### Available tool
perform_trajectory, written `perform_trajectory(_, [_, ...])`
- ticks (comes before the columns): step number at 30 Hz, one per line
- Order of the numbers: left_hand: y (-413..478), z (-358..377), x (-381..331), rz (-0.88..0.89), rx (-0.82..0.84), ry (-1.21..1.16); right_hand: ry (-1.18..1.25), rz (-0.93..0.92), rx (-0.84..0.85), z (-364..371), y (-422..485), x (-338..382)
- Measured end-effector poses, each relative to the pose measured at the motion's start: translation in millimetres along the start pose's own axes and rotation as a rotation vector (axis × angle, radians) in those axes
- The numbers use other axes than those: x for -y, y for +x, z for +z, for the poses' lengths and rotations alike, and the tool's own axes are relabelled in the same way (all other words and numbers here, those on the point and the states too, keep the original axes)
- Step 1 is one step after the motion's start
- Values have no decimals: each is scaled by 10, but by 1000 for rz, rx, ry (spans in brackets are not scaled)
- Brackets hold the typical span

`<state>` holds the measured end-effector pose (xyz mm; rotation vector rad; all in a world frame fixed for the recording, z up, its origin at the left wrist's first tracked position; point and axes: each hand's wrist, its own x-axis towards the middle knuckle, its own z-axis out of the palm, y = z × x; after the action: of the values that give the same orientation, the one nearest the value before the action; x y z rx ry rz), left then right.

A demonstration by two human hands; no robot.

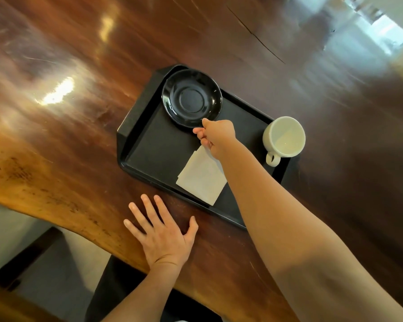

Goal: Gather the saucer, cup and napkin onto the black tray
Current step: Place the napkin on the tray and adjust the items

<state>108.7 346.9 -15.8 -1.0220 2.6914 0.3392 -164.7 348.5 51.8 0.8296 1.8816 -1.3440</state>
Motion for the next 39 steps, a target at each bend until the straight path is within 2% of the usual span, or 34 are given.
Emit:
perform_trajectory(10, [-7,5,10,2,-3,0,134,-47,25,-274,-241,-97])
perform_trajectory(18, [-15,13,22,-5,8,24,316,62,-127,-915,-367,-623])
perform_trajectory(21, [-19,19,20,-11,14,20,378,72,-231,-1073,-368,-776])
perform_trajectory(23, [-22,19,21,-13,13,12,324,39,-319,-1183,-372,-834])
perform_trajectory(25, [-25,20,23,-9,7,8,156,-47,-378,-1267,-381,-872])
perform_trajectory(29, [-26,13,14,-14,9,0,-94,-221,-417,-1323,-407,-846])
perform_trajectory(33, [-29,8,19,-9,9,-6,-201,-258,-439,-1285,-408,-825])
perform_trajectory(39, [-36,-15,6,-7,16,-15,-209,-202,-454,-1236,-426,-914])
